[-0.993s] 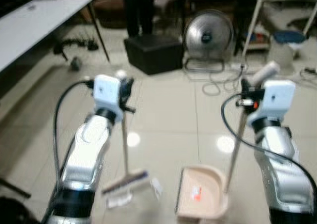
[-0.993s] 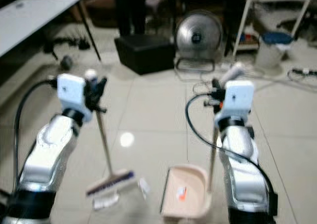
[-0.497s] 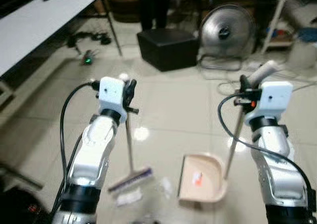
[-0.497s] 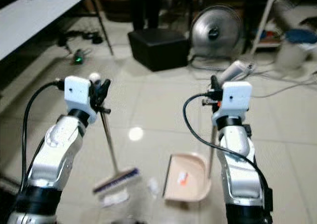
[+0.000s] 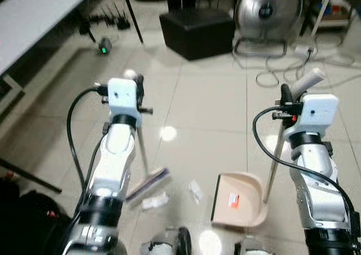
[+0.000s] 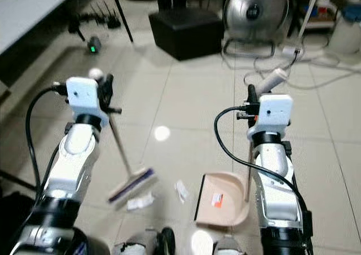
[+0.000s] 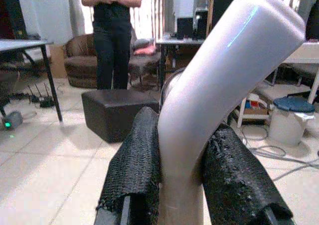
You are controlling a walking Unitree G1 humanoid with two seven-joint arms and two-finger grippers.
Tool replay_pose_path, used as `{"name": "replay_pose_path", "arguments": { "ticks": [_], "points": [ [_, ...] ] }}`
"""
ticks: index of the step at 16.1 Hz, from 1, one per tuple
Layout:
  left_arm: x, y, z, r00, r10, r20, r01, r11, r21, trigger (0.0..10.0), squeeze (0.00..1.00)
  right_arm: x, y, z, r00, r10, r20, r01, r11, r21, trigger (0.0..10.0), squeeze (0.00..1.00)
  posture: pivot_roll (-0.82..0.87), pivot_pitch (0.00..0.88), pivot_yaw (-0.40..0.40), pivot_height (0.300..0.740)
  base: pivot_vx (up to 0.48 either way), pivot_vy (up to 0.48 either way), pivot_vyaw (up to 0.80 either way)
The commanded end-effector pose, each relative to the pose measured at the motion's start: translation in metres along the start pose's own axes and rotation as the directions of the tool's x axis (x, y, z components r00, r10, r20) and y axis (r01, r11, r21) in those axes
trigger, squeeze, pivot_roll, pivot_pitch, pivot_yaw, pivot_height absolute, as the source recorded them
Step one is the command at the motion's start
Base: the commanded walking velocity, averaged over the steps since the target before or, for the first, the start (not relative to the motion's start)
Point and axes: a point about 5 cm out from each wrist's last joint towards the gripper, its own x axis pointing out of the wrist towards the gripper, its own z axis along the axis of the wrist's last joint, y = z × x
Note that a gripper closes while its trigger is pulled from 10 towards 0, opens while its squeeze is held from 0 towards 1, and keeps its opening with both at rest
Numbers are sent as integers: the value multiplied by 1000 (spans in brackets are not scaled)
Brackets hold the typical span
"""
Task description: Sweep floor
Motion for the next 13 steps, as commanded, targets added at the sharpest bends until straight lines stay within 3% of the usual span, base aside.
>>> {"name": "replay_pose_path", "arguments": {
  "ticks": [1, 4, 6, 10, 13],
  "points": [
    [6, 8, 9, 996, 60, 63, -59, 998, -15, 10000, 0, 6, 1, 9, 998, 17, 65, -17, 1000, 1, 10000, 0, 103, 285, 195, 740, 0, 0, 0],
    [18, 15, 7, 984, 162, 68, -153, 981, -121, 10000, 0, 23, 4, 12, 987, 98, 129, -92, 994, -52, 10000, 0, 99, 356, 193, 740, 0, 0, 0],
    [18, 16, 6, 981, 180, 68, -170, 976, -133, 10000, 0, 25, 6, 11, 983, 118, 140, -111, 992, -55, 10000, 0, 103, 372, 177, 740, 0, 0, 0],
    [26, 24, 3, 967, 236, 94, -225, 968, -109, 10000, 0, 30, 35, -1, 961, 224, 163, -222, 975, -27, 10000, 0, 141, 414, 135, 740, 0, 0, 0],
    [27, 19, 1, 961, 253, 114, -243, 965, -99, 10000, 0, 28, 54, -8, 948, 264, 178, -261, 964, -43, 10000, 0, 171, 415, 151, 740, 0, 0, 0]
  ]
}}
